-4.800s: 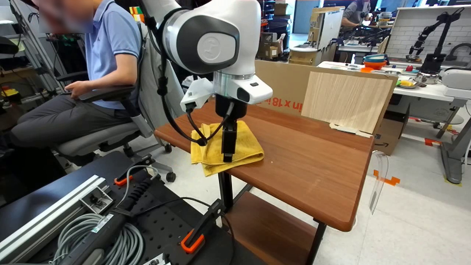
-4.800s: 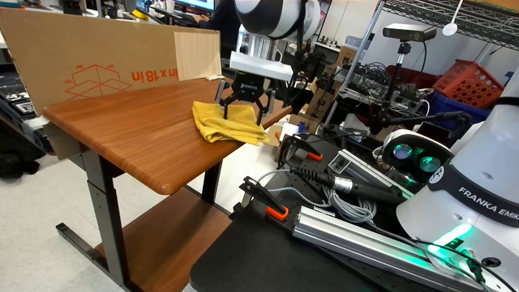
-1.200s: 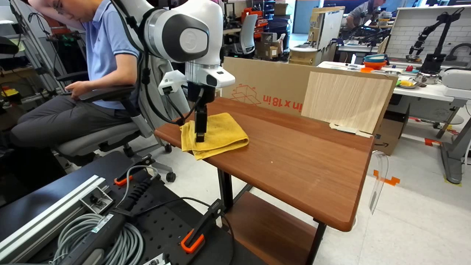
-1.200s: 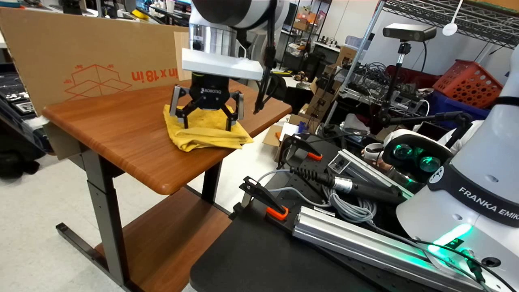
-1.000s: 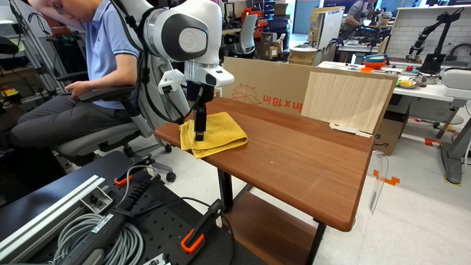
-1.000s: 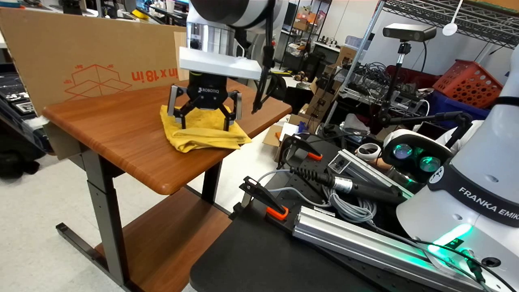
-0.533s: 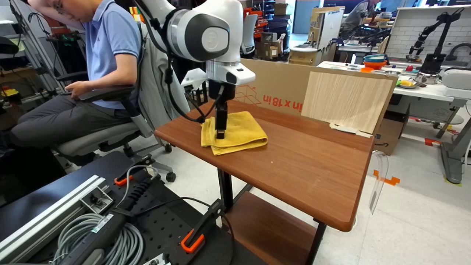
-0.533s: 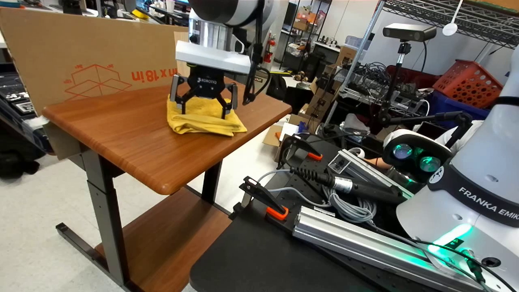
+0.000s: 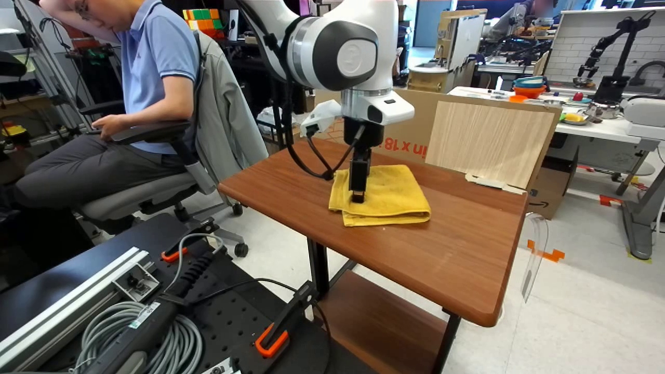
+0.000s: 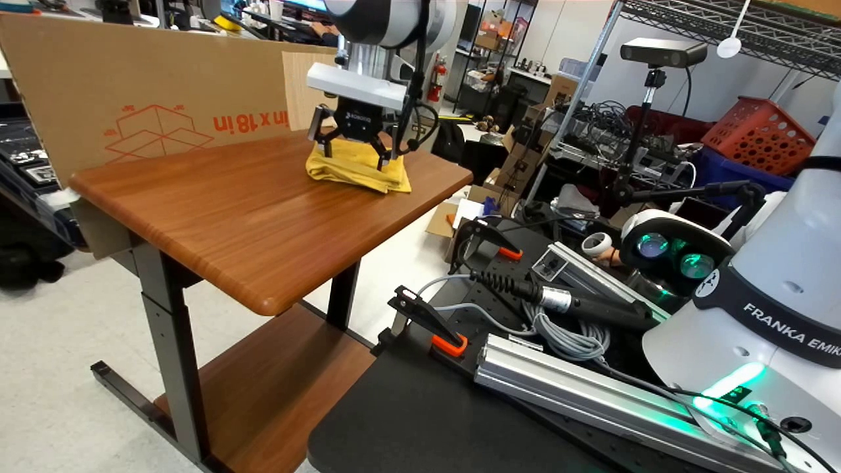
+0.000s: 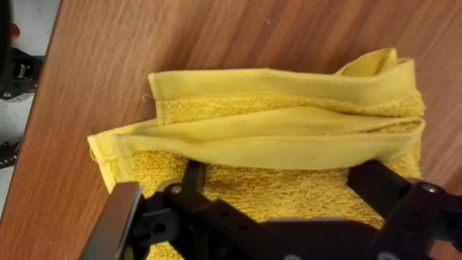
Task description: Use the towel to wipe the table
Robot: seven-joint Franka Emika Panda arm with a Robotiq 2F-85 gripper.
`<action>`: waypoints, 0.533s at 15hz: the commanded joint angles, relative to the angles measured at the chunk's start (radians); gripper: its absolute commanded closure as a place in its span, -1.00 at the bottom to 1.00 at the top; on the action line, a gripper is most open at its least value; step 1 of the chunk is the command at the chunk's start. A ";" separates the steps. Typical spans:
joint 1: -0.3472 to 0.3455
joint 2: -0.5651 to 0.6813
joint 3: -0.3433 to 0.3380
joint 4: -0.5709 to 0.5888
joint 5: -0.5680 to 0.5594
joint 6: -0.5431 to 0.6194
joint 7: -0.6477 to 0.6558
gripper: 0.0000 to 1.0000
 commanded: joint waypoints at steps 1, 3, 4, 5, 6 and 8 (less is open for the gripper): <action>-0.062 0.026 -0.027 0.009 0.011 -0.010 0.011 -1.00; -0.104 0.014 -0.046 -0.024 0.017 -0.002 0.003 -1.00; -0.125 0.013 -0.054 -0.036 0.021 -0.005 0.000 -1.00; -0.141 0.011 -0.062 -0.044 0.020 -0.007 -0.001 -1.00; -0.156 0.006 -0.067 -0.059 0.021 -0.004 -0.004 -1.00; -0.178 0.000 -0.066 -0.065 0.025 -0.004 -0.012 -1.00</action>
